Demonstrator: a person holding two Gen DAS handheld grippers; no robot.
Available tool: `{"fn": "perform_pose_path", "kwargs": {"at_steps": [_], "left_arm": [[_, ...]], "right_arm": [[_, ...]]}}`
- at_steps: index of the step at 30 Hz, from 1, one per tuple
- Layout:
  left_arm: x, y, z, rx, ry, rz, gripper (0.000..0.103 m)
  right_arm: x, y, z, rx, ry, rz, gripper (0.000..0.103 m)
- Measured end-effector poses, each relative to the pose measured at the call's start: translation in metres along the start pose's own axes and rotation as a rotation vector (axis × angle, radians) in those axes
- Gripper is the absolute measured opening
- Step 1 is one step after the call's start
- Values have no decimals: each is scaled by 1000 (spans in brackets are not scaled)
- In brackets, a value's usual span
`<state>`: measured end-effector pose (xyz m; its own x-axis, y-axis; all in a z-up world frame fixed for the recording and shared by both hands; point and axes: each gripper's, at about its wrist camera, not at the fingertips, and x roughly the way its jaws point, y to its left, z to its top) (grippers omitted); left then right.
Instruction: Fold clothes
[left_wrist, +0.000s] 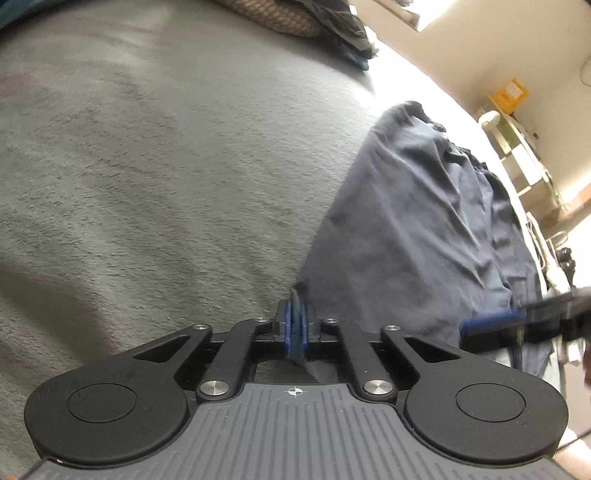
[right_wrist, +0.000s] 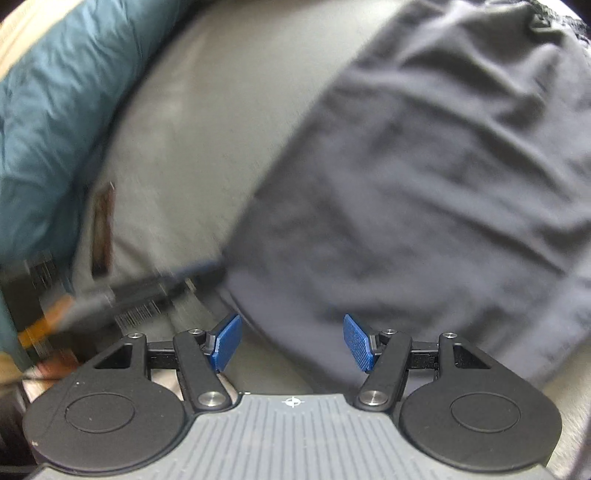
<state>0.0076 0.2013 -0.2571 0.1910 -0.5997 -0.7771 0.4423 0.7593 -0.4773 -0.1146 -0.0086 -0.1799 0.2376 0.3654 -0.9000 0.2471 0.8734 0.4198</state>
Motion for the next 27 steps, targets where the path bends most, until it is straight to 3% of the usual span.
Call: {"fn": "perform_pose_path", "kwargs": {"at_steps": [7, 20, 27], "left_arm": [[-12, 6, 9, -11, -28, 10, 22], [25, -20, 41, 143, 13, -30, 23], [38, -10, 47, 77, 59, -78, 27]], "right_arm": [[4, -7, -22, 2, 32, -39, 64], [-1, -11, -26, 23, 14, -14, 65], [-1, -20, -29, 56, 29, -12, 64]]}}
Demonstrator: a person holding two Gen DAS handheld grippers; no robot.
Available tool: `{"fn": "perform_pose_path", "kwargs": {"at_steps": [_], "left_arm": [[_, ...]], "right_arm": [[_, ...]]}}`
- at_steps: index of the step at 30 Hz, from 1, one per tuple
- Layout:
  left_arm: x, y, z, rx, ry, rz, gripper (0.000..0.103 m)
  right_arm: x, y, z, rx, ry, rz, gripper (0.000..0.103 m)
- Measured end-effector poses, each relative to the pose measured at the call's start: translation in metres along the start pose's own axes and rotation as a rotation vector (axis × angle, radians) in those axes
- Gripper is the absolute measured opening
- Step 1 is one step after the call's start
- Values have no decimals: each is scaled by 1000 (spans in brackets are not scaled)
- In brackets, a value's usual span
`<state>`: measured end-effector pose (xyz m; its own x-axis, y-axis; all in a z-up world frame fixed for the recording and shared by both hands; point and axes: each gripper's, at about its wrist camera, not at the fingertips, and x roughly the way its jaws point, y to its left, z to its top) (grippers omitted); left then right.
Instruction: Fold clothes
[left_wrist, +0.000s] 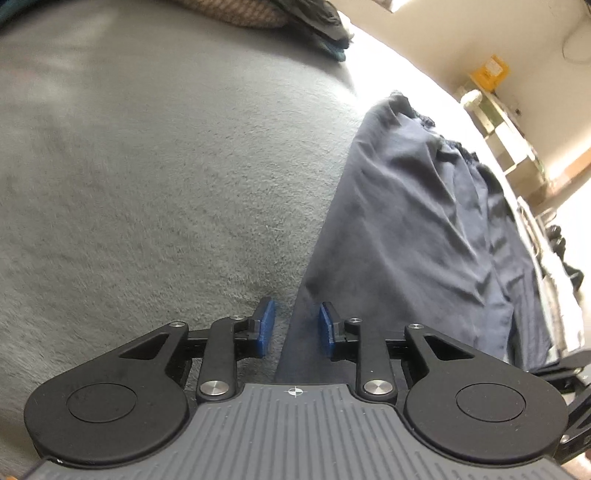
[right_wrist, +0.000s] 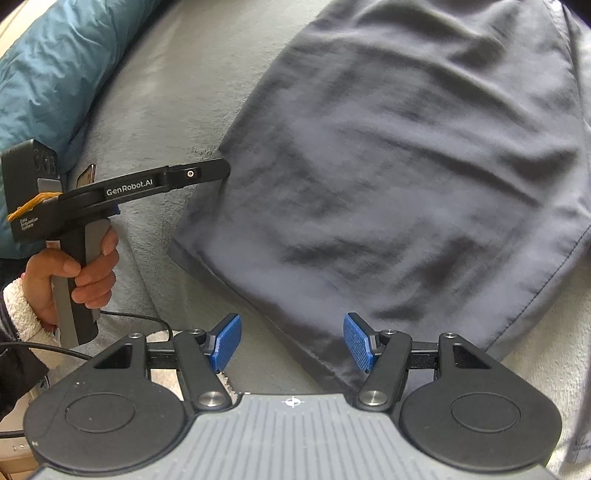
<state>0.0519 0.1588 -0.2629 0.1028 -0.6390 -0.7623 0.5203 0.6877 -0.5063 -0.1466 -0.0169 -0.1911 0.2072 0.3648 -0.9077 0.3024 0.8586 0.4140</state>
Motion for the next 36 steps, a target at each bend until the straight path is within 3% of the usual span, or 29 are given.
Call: {"fn": "perform_pose_path", "kwargs": {"at_steps": [7, 12, 19, 26, 30, 36], "left_arm": [[-7, 5, -21, -39, 103, -78, 26], [-8, 7, -28, -95, 105, -81, 25], [-12, -10, -25, -70, 105, 10, 4], [-36, -32, -24, 7, -25, -36, 0], [-40, -43, -24, 54, -38, -56, 0], [-43, -57, -26, 69, -42, -147, 0]], "right_arm": [[1, -6, 5, 22, -19, 13, 64], [-6, -10, 13, 31, -59, 30, 64], [-34, -21, 38, 68, -174, 44, 65], [-54, -25, 104, 118, -291, 21, 65], [-50, -20, 148, 130, -311, -44, 65], [-37, -16, 210, 120, -325, -149, 65]]}}
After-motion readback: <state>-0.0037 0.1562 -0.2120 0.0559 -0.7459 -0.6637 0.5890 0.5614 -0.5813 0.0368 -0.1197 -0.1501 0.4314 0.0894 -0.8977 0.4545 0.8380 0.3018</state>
